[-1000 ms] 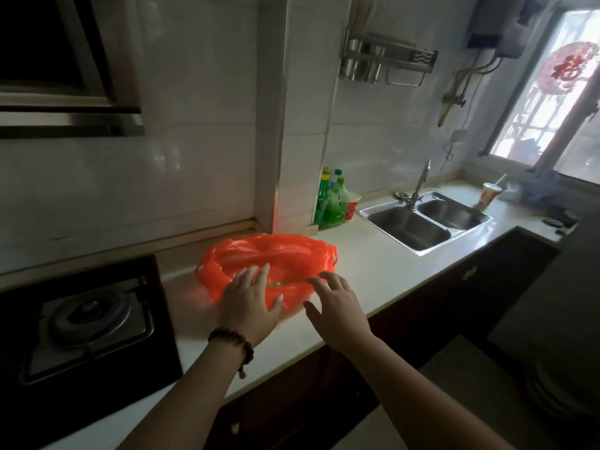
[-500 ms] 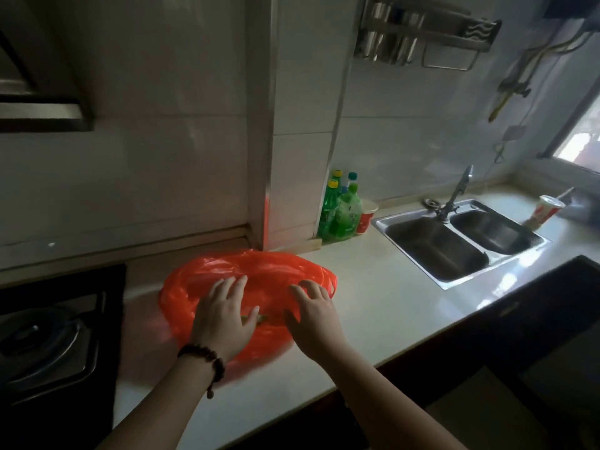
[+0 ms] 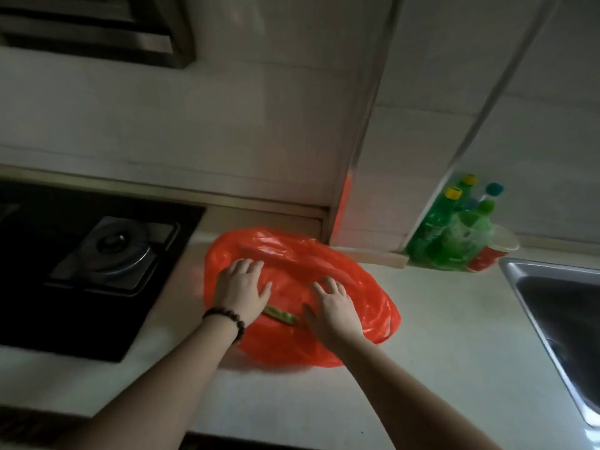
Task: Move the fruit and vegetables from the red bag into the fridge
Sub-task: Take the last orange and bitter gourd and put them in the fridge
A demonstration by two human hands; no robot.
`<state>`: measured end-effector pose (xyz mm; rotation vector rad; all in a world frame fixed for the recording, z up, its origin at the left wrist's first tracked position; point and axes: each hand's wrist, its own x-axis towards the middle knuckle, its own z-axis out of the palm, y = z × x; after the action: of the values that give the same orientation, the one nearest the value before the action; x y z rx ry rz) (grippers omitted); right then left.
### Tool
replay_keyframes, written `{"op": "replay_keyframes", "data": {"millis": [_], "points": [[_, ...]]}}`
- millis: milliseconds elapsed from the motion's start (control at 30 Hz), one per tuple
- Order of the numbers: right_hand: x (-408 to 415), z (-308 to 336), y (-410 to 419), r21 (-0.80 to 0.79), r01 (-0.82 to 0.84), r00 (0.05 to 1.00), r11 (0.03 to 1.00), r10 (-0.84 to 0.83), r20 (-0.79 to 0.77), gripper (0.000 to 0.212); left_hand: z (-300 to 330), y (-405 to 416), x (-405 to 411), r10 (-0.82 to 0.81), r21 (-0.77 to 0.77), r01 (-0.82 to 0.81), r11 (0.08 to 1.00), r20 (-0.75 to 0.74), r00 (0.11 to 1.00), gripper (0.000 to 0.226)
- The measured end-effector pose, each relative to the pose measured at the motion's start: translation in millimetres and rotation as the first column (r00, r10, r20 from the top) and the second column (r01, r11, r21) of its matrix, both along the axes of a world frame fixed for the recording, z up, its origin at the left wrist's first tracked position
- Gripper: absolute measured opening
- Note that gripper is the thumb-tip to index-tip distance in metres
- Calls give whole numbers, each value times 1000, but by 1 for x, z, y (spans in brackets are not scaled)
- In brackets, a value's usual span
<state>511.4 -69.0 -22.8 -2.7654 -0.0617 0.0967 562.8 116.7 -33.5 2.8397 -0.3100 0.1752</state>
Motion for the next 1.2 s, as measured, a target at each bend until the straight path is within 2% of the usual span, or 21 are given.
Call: {"op": "replay_keyframes", "data": {"millis": [100,233,400,467,500,567,633,667,700,767,833,900,1000,1100,1200], "points": [[1,-26,1,7,-51,993,999,51,-102,55,-19,16,-2,102,67,-94,993,-133,986,67],[-12,-54,-5,-2,-98,974,995,95,-207,79,-41,44,-23,219,54,-212,976,-248,944,99],[-21,-69,-12,-10,-98,962,995,92,-258,93,-58,60,-45,268,87,-253,963,-342,901,113],[-19,-67,-10,34,-80,969,996,85,-233,88,-62,63,-52,309,119,-285,951,-358,881,112],[-17,-65,-6,66,-66,976,996,78,-201,82,-63,63,-54,326,120,-303,945,-309,893,108],[-9,-62,3,114,-61,987,992,77,-139,72,-63,61,-54,295,54,-291,955,-115,949,86],[1,-61,17,115,-102,990,988,113,-89,63,-59,58,-47,210,-23,-209,978,85,974,61],[7,-63,25,107,-130,989,986,137,-62,59,-57,56,-43,172,-29,-170,985,103,980,55],[12,-65,31,94,-155,986,983,159,-42,55,-56,54,-38,149,-26,-148,989,74,986,55],[19,-70,42,55,-187,981,981,189,-41,49,-59,52,-30,179,-19,-182,983,-91,980,68],[24,-77,48,15,-184,980,983,185,-73,46,-66,53,-26,248,-13,-263,965,-288,925,89],[26,-83,50,-11,-157,981,987,155,-117,44,-71,53,-25,280,8,-301,954,-387,879,102],[25,-90,50,-65,-139,978,988,126,-166,42,-76,53,-26,308,-7,-339,941,-402,862,104],[27,-92,48,-91,-99,987,991,86,-137,37,-75,53,-24,353,-68,-409,910,-389,851,102],[30,-89,48,-64,-68,989,996,59,-138,36,-69,53,-22,329,-84,-381,921,-359,873,98]]}}
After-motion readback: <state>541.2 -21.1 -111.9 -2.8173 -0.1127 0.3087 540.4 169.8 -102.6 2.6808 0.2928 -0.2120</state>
